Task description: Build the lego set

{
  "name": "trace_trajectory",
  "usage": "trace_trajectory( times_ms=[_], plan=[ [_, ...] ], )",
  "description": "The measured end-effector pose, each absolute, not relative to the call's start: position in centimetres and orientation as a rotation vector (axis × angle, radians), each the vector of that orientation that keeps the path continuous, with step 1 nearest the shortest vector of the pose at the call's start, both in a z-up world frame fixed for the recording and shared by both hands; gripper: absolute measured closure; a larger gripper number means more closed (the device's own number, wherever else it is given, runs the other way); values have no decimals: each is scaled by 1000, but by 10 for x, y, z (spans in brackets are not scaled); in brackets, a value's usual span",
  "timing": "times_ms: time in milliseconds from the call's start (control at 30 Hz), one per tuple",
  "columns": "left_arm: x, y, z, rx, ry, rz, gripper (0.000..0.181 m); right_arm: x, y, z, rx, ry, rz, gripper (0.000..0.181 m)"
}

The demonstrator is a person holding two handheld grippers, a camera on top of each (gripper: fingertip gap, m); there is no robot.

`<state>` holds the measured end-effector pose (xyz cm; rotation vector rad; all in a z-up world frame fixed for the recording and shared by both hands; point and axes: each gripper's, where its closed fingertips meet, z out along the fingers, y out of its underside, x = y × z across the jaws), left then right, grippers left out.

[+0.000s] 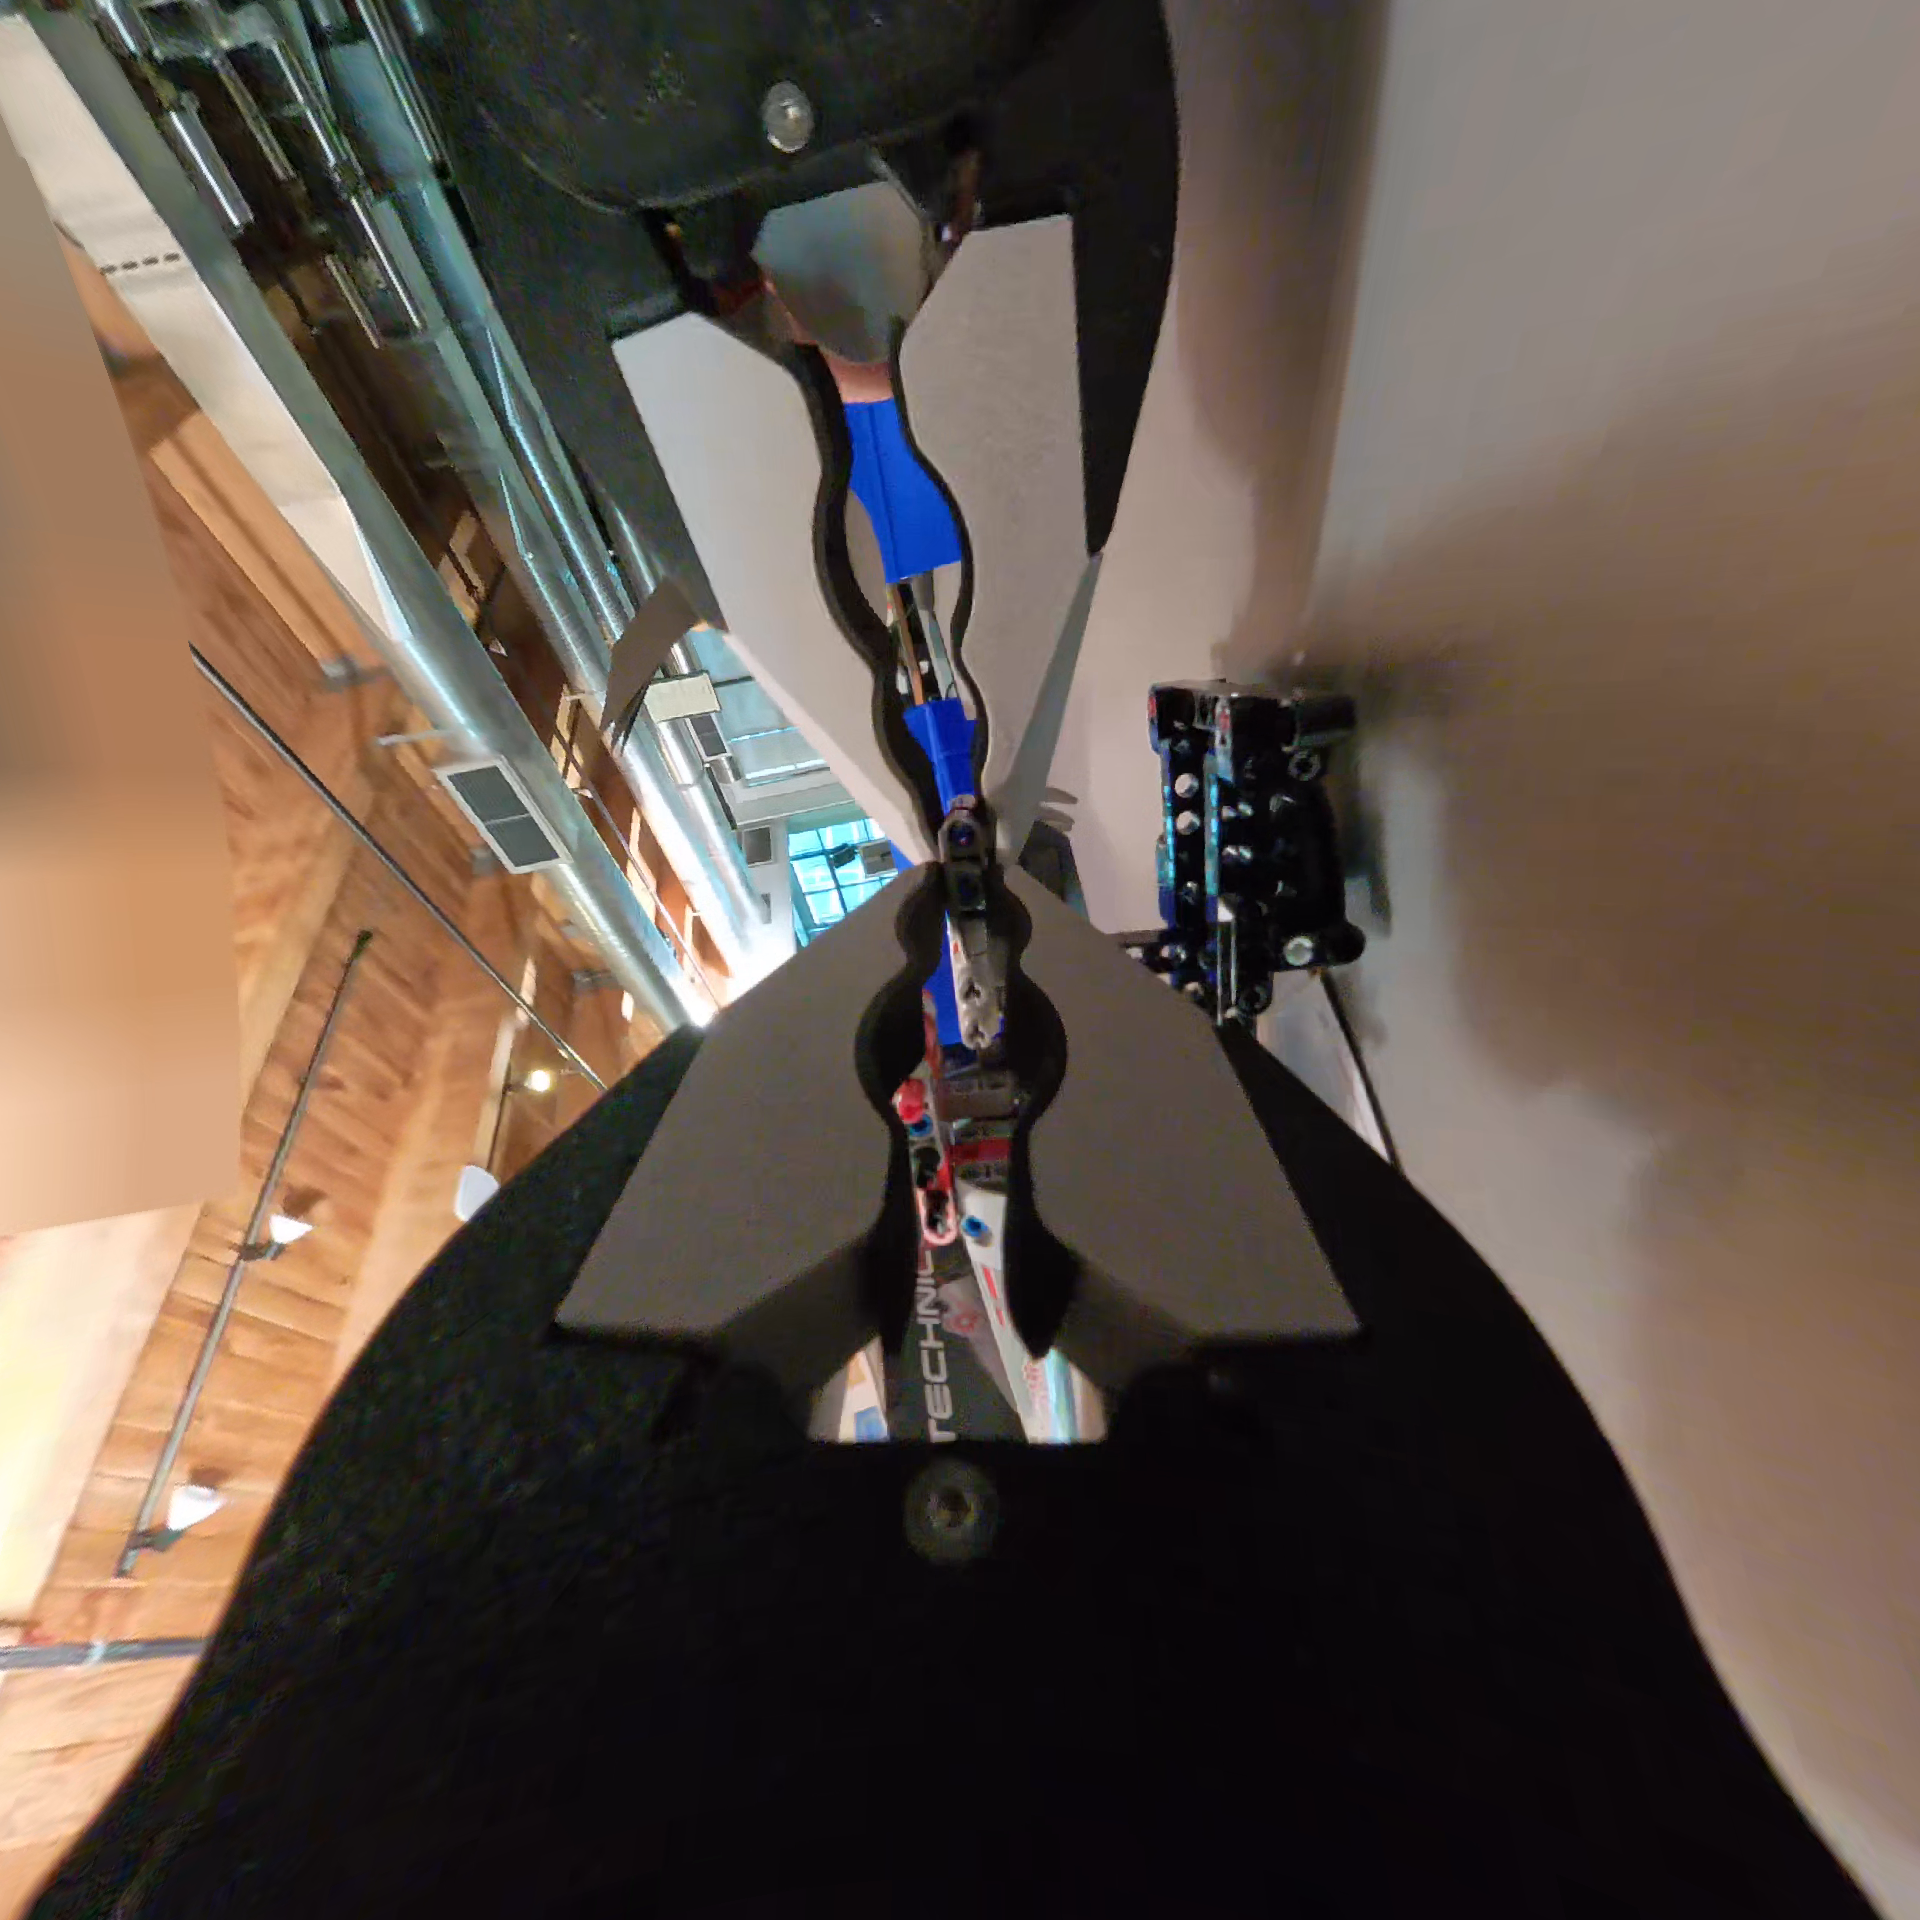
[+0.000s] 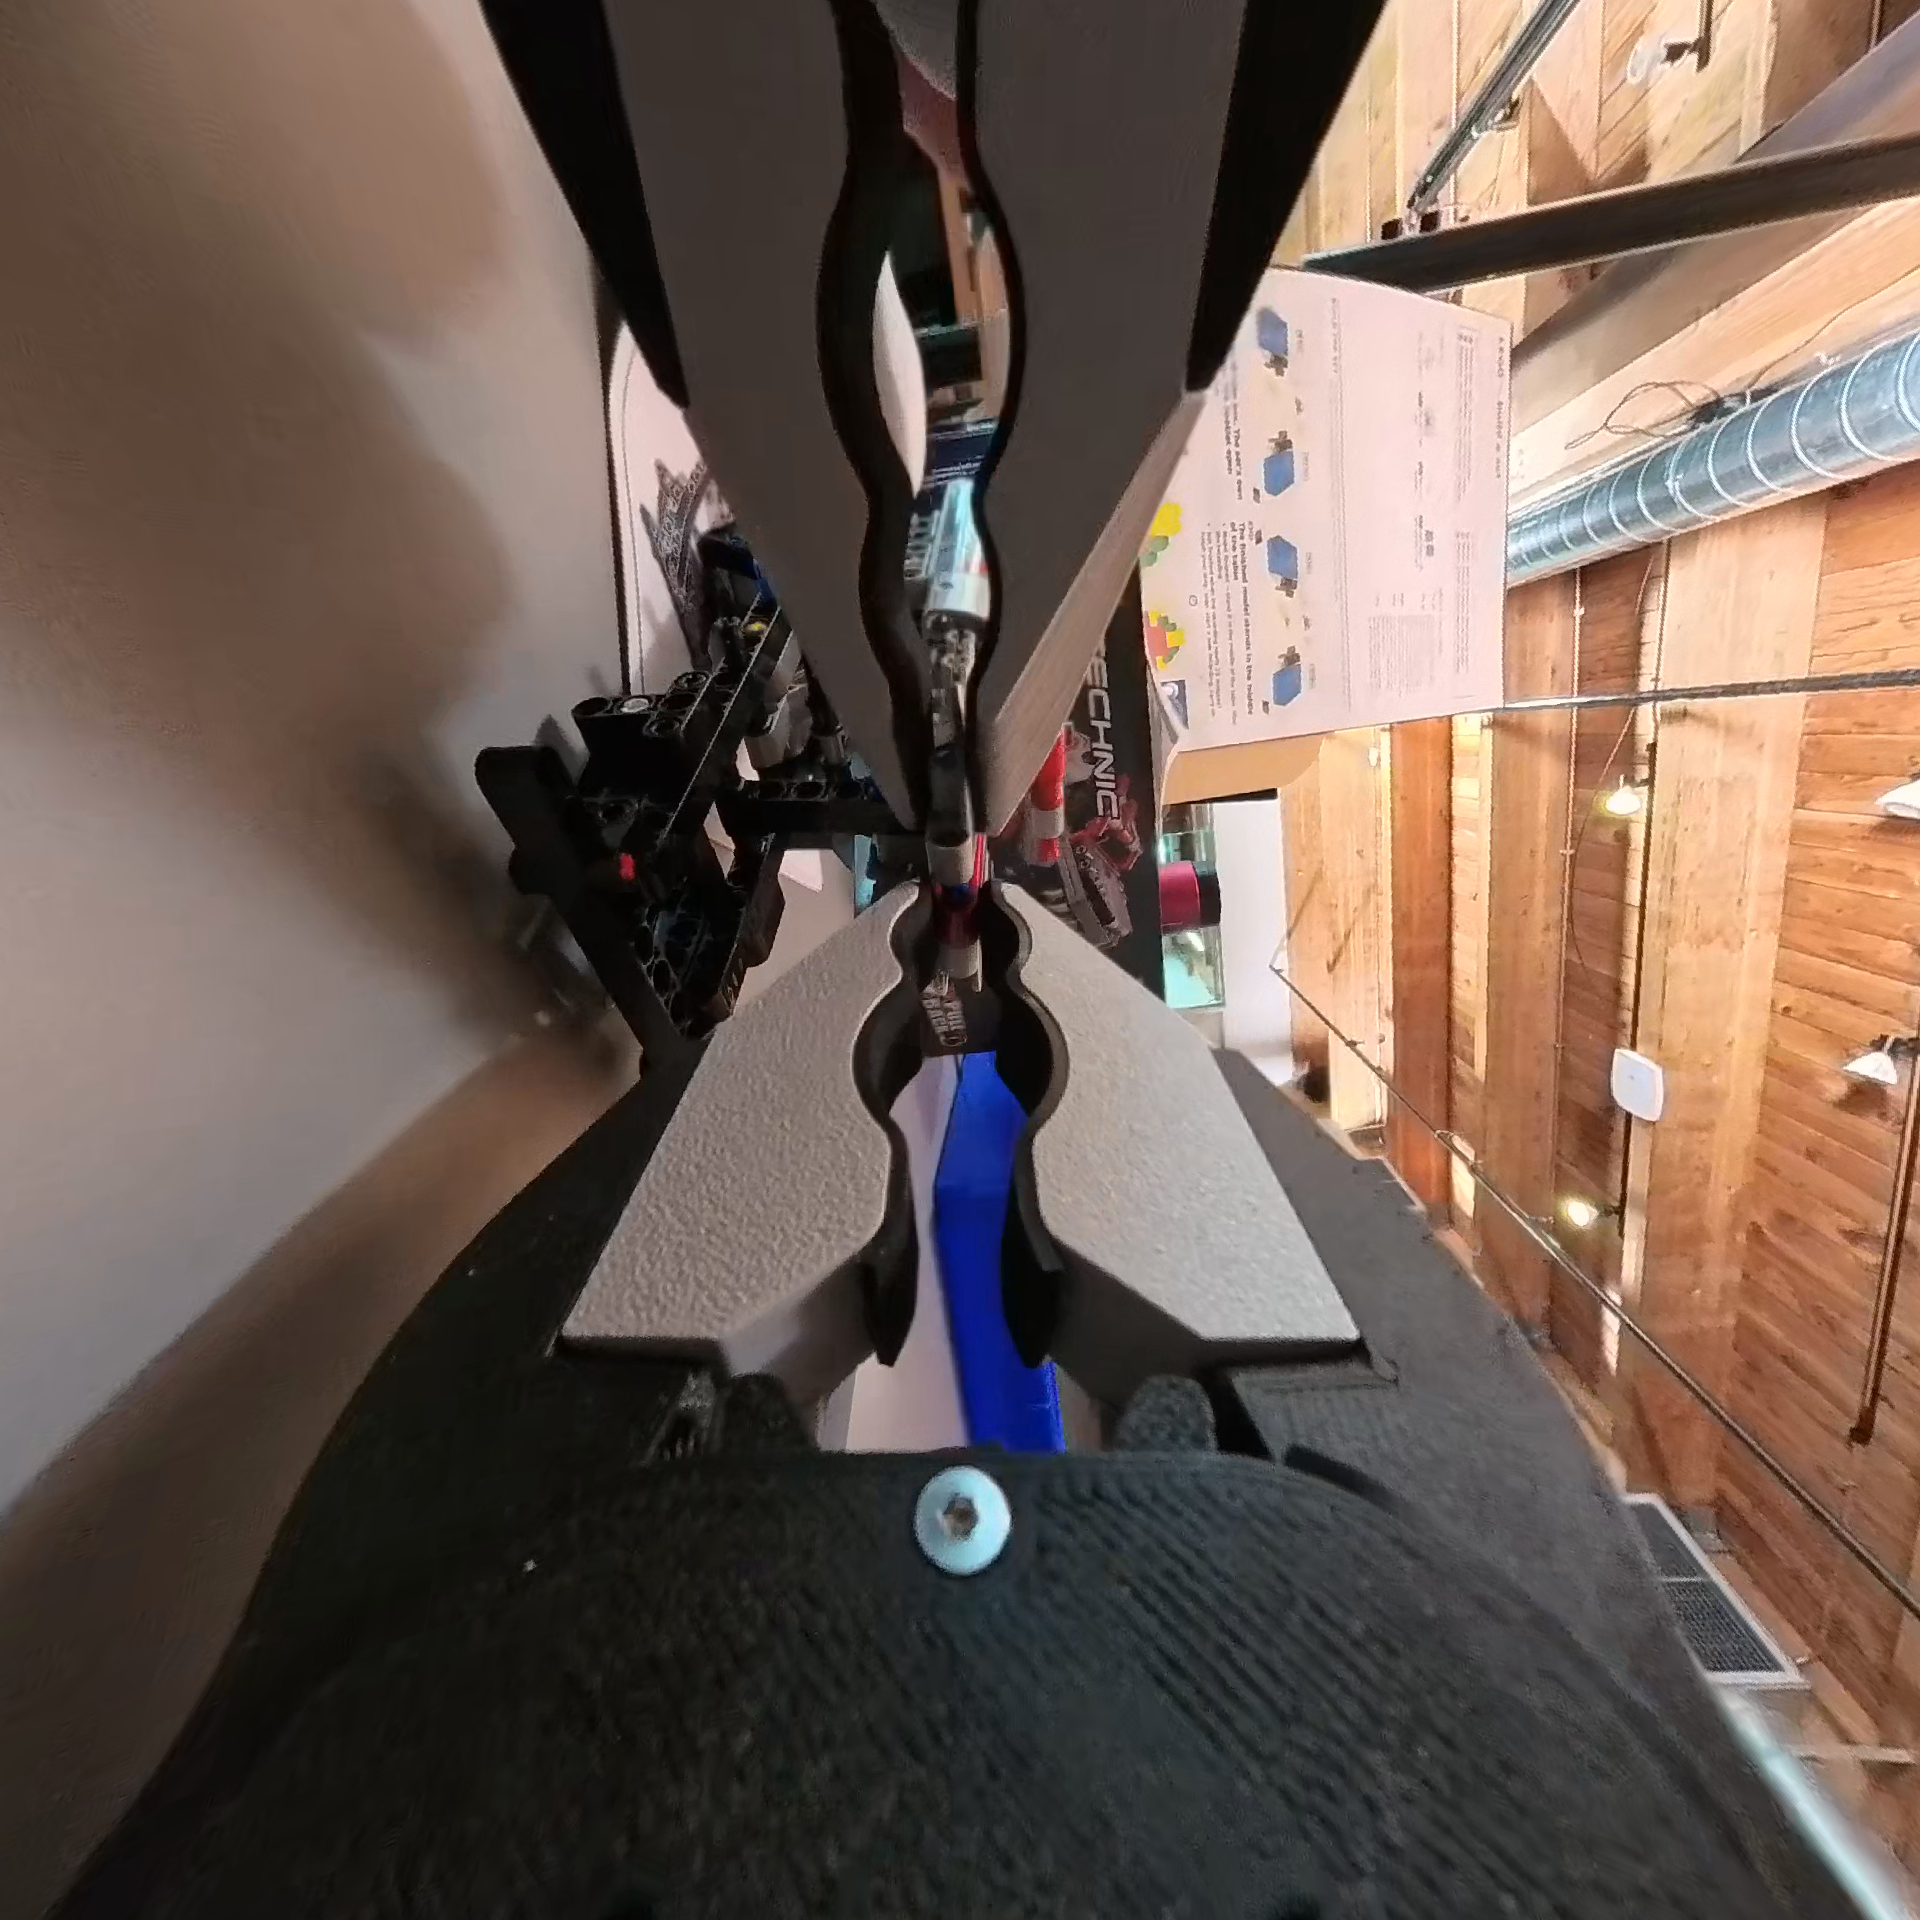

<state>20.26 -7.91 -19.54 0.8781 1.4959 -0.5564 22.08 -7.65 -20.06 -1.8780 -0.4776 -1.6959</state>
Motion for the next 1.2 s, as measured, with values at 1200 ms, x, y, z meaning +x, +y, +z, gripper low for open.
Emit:
trace_trajectory(
  times_ms=[1200],
  plan=[
    [208, -76, -195, 657, 1797, -657, 177, 219, -73, -200, -1914, -416, -1652, 175]
  ],
)
